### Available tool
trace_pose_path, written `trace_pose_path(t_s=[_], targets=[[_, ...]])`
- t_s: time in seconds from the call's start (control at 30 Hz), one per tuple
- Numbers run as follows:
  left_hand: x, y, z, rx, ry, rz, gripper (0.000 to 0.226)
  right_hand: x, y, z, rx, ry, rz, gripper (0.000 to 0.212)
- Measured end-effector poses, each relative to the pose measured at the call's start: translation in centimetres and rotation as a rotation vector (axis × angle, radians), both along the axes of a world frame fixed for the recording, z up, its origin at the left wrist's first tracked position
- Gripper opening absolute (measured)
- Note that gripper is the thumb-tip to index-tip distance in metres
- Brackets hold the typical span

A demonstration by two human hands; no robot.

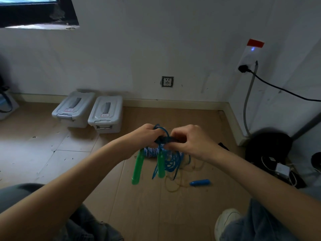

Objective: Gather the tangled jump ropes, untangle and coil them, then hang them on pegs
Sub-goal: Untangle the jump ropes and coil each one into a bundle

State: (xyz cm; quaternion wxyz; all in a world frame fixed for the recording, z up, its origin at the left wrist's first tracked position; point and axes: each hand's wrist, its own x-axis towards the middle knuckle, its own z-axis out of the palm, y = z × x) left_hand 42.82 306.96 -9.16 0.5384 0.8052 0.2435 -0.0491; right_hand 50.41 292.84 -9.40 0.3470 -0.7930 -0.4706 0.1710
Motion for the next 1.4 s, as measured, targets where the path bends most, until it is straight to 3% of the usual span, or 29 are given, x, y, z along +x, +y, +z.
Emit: trace_pose_path(t_s=[0.07, 0.13, 0.27, 0.37, 0.5, 0.63, 0.7, 0.8, 0.87, 0.93, 1.0, 1.07, 1.13, 1.17, 1.27, 1.33, 1.4], targets=[[-0.1, 0.5, -0.7, 0.152, 0.051, -0.042, 0.026, 0.4, -0.5, 0.6, 0.036, 0.134, 0.001, 0.012], [-0.4, 0.8, -1.4, 0.202, 0.082, -0.061, 0.026, 0.9, -0.9, 1.2, 0.122, 0.125, -0.067, 0.013], [-1.0, 1.5, -1.6, -0.167, 0.169, -0.018, 0.033, 1.1, -1.2, 1.6, 0.189, -0.007, -0.19, 0.022], [-1.0, 2.6, -1.3, -0.475, 0.083, -0.053, 0.032, 1.9, -1.3, 1.5, 0.144, -0.106, -0.316, 0.033], [-0.9, 2.2, -1.4, -0.478, 0.062, -0.093, 0.025, 2.8, -1.5, 1.0, 0.145, -0.113, -0.457, 0.039], [-1.4, 3.0, -1.2, -0.527, 0.029, -0.161, 0.015, 3.6, -1.7, 0.8, 0.303, 0.166, -0.538, 0.029], [-1.5, 3.3, -1.5, -0.396, 0.053, -0.138, 0.015, 3.9, -1.9, 1.2, 0.389, 0.316, -0.553, 0.024], [-1.4, 3.8, -3.0, 0.197, 0.196, -0.119, 0.021, 3.8, -2.1, 2.0, 0.548, 0.547, -0.492, 0.022], [-1.4, 3.9, -3.6, 0.426, 0.316, -0.171, 0.017, 3.4, -2.1, 2.4, 0.542, 0.603, -0.399, 0.021], [-1.2, 4.0, -3.6, 0.471, 0.347, -0.139, 0.042, 2.9, -2.0, 2.8, 0.481, 0.574, -0.28, 0.019], [-0.7, 3.7, -3.2, 0.529, 0.224, -0.174, 0.075, 2.5, -1.8, 3.0, 0.442, 0.567, -0.17, 0.017], [-0.4, 2.4, -2.2, 0.284, -0.033, -0.311, 0.085, 2.2, -1.5, 3.2, 0.442, 0.634, -0.066, 0.016], [-0.4, 0.6, -1.4, -0.13, -0.154, -0.474, 0.062, 1.9, -0.9, 3.1, 0.51, 0.712, -0.013, 0.016], [-0.5, -0.2, -1.4, -0.233, -0.132, -0.543, 0.049, 1.9, -0.7, 3.2, 0.569, 0.741, -0.032, 0.017], [-0.7, -1.6, -2.8, -0.323, -0.028, -0.656, 0.043, 2.6, -0.7, 3.4, 0.748, 0.845, -0.174, 0.023], [-0.7, -2.3, -3.7, -0.407, -0.038, -0.59, 0.051, 2.7, -0.7, 3.2, 0.777, 0.934, -0.2, 0.024], [-0.2, -3.0, -4.2, -0.34, -0.119, -0.45, 0.055, 2.1, -0.2, 2.6, 0.742, 1.037, -0.183, 0.024]])
